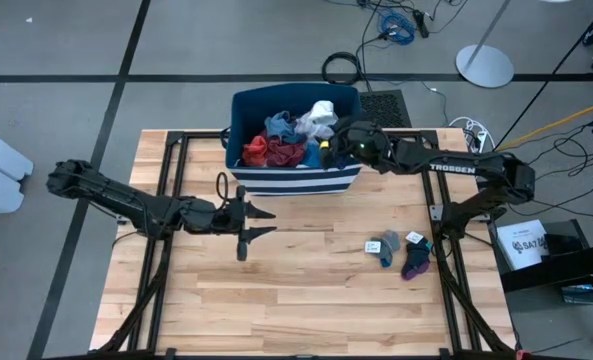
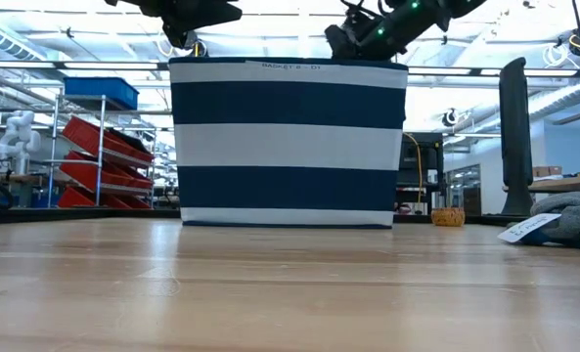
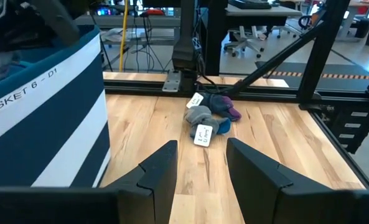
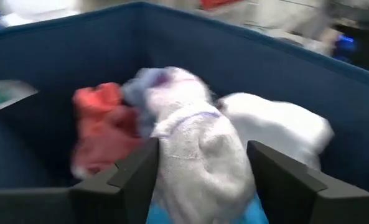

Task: Sort clothes
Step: Put the purple socks into the blue laundry organizer, then put the gray socks into the blue laundry organizer

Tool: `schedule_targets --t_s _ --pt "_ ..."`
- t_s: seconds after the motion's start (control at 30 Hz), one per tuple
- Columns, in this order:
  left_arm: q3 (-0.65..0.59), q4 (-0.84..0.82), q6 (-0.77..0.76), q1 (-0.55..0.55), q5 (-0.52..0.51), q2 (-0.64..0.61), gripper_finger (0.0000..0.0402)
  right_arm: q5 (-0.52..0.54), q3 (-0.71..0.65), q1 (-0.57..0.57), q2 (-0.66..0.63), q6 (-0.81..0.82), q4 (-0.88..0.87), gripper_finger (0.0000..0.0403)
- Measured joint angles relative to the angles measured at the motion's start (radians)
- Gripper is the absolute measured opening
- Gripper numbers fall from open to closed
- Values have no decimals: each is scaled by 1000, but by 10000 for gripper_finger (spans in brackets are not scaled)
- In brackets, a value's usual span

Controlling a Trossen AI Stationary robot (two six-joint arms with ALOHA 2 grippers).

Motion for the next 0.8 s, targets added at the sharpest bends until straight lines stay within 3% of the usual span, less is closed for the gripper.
schedule_targets --t_s 0.1,0.3,0.53,0.8 --pt "0 -1 0 0 0 0 148 123 0 -1 -8 19 -7 232" --pt "0 -2 0 0 1 0 148 176 0 9 -27 -4 6 216" --pt "0 0 3 0 6 0 148 357 0 -3 -94 -75 148 208" --pt "26 16 83 0 5 0 148 84 0 34 -268 -18 -10 208"
